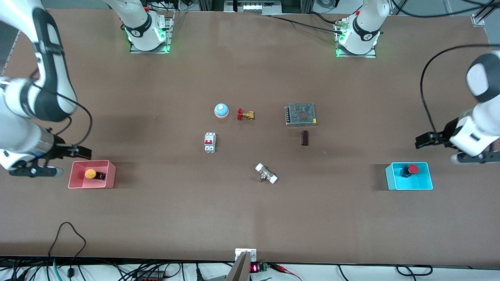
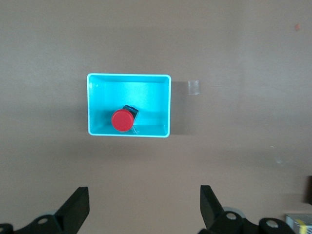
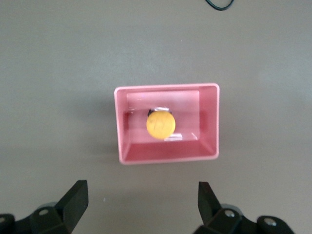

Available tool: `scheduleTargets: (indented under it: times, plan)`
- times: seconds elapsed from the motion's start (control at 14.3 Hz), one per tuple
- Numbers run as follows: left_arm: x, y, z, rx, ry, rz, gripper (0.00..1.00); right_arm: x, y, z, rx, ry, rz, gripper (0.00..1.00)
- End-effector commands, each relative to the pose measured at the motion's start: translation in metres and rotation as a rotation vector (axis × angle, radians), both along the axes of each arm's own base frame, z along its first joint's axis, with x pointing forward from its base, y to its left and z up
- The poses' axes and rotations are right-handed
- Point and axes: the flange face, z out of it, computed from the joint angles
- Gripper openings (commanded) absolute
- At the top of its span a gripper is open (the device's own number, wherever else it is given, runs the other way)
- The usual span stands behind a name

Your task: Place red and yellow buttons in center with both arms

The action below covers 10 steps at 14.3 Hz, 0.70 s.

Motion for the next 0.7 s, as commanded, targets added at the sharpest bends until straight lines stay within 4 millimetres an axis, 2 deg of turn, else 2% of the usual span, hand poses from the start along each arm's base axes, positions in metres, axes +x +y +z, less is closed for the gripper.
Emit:
scheduleTargets:
  times: [0.0,0.21,0.35,0.63]
  plan:
    - [0.01,0.009,-0.04,0.024,-0.01,-0.024,1.0,0.013,0.0,-0.025,-0.02,-0.015,0.023,1.0]
    - [0.015,0.03,-0.085,0.022,-0.021,-0.033,1.0,0.017,-0.008,-0.053,-0.038,-0.025,0.029,1.0]
    - [0.016,0.05,-0.105,0.022,-0.034,-0.025,1.0,0.016,-0.018,-0.074,-0.033,-0.01,0.025,1.0]
    - [0.021,0.053,-0.15,0.022,-0.047,-0.032,1.0,0.017,-0.028,-0.092,-0.029,-0.016,0.037,1.0]
